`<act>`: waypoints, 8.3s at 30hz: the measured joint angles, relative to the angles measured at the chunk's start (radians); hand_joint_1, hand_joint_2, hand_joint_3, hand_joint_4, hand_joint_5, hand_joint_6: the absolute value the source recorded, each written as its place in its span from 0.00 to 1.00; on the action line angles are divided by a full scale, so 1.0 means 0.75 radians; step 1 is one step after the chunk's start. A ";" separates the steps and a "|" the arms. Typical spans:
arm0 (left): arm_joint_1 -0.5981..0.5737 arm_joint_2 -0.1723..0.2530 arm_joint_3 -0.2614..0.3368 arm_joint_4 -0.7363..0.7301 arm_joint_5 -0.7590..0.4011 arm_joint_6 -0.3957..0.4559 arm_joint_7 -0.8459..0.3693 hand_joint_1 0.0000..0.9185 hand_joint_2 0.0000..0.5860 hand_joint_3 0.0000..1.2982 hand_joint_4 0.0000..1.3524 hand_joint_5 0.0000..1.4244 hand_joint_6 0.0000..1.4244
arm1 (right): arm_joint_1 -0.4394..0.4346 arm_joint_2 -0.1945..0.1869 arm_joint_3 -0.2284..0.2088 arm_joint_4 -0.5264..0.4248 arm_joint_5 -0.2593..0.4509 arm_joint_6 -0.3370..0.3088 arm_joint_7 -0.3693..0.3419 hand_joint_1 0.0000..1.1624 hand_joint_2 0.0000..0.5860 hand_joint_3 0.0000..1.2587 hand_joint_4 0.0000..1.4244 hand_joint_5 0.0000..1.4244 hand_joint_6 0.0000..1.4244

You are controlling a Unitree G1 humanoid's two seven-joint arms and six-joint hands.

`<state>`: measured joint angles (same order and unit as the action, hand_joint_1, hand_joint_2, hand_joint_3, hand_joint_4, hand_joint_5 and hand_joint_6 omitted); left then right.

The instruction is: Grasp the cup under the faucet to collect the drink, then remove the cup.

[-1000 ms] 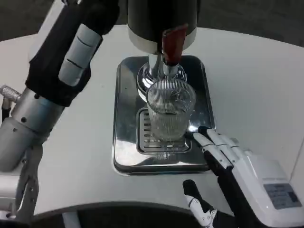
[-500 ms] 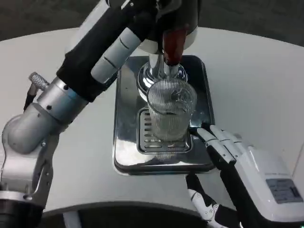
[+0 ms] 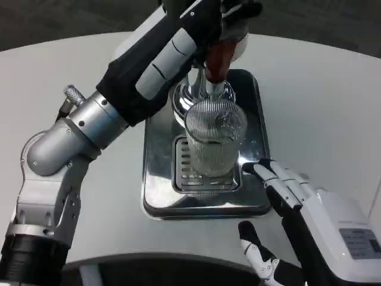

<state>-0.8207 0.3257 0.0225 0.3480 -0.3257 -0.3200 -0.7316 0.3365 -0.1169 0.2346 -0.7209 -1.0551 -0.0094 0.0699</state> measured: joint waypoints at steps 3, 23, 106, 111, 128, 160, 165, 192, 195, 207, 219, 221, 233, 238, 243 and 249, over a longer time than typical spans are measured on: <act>0.000 -0.006 0.000 0.000 -0.024 0.032 -0.018 0.00 0.18 0.00 0.00 0.04 0.03 | 0.001 0.001 0.000 -0.001 0.001 0.003 0.000 0.44 0.87 0.12 0.06 0.09 0.11; 0.006 0.042 -0.048 -0.041 0.128 -0.055 -0.035 0.00 0.17 0.00 0.00 0.05 0.03 | 0.005 0.038 0.003 -0.045 0.000 0.029 0.001 0.44 0.87 0.13 0.07 0.10 0.12; 0.072 0.279 -0.169 -0.155 0.553 -0.516 0.216 0.00 0.20 0.00 0.00 0.05 0.03 | -0.978 0.157 -0.120 1.178 0.892 -0.032 -0.336 0.69 0.27 0.00 0.00 0.00 0.03; 0.079 0.282 -0.168 -0.164 0.552 -0.512 0.216 0.00 0.20 0.00 0.00 0.05 0.03 | -1.009 0.161 -0.107 1.222 0.894 -0.049 -0.349 0.70 0.26 0.00 0.00 0.00 0.07; 0.082 0.285 -0.160 -0.166 0.551 -0.507 0.217 0.00 0.20 0.00 0.00 0.05 0.03 | -1.046 0.199 -0.081 1.297 0.918 -0.096 -0.397 0.72 0.27 0.00 0.00 0.01 0.09; 0.460 0.219 0.168 -0.418 0.400 -0.488 0.492 0.00 0.31 0.07 0.01 0.14 0.10 | -1.159 0.226 -0.072 1.500 0.928 -0.220 -0.501 0.88 0.29 0.37 0.47 0.46 0.59; 0.600 0.214 0.168 -0.510 0.398 -0.408 0.495 0.00 0.31 0.07 0.01 0.14 0.10 | -1.160 0.259 -0.093 1.538 0.945 -0.261 -0.559 0.93 0.25 0.47 0.52 0.57 0.74; 0.765 0.241 0.205 -0.637 0.384 -0.322 0.486 0.00 0.30 0.05 0.00 0.12 0.09 | -1.023 0.270 -0.062 1.345 0.767 -0.196 -0.732 0.99 0.11 0.61 0.64 0.66 0.91; 0.776 0.244 0.209 -0.646 0.383 -0.313 0.485 0.00 0.30 0.04 0.00 0.11 0.07 | -1.000 0.264 -0.048 1.275 0.745 -0.176 -0.721 0.99 0.11 0.61 0.64 0.66 0.91; 0.880 0.278 0.220 -0.722 0.420 -0.283 0.485 0.00 0.28 0.00 0.00 0.01 0.00 | -0.841 0.205 -0.038 1.053 0.759 -0.125 -0.560 0.98 0.12 0.62 0.65 0.66 0.92; 1.009 0.321 0.293 -0.862 0.597 -0.194 0.492 0.00 0.27 0.00 0.00 0.00 0.00 | -0.693 0.195 -0.034 0.839 0.761 -0.096 -0.479 0.98 0.13 0.63 0.65 0.67 0.92; 1.059 0.341 0.323 -0.934 0.703 -0.157 0.492 0.00 0.27 0.00 0.00 0.00 0.00 | -0.674 0.186 -0.044 0.777 0.771 -0.091 -0.447 0.98 0.13 0.63 0.65 0.67 0.92; 1.298 0.385 0.308 -1.228 1.177 0.141 0.424 0.00 0.17 0.00 0.00 0.00 0.00 | -0.555 0.129 -0.063 0.544 0.822 -0.035 -0.255 0.99 0.15 0.63 0.66 0.67 0.91; 1.337 0.385 0.298 -1.276 1.246 0.182 0.418 0.00 0.16 0.00 0.00 0.00 0.00 | -0.511 0.116 -0.054 0.433 0.834 -0.030 -0.191 0.99 0.16 0.64 0.67 0.67 0.91; 1.405 0.386 0.313 -1.287 1.290 0.173 0.419 0.00 0.13 0.00 0.00 0.00 0.00 | -0.475 0.089 -0.040 0.316 0.843 -0.027 -0.114 0.98 0.16 0.64 0.67 0.67 0.91; 1.470 0.362 0.312 -1.323 1.340 0.151 0.464 0.00 0.12 0.00 0.00 0.00 0.00 | -0.375 0.086 -0.024 0.189 0.868 -0.006 -0.054 0.98 0.17 0.64 0.67 0.67 0.91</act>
<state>0.2820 0.5973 0.2566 -0.6442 0.6795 -0.2067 -0.3834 0.0551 -0.0521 0.2167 -0.5788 -0.4039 -0.0138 0.0294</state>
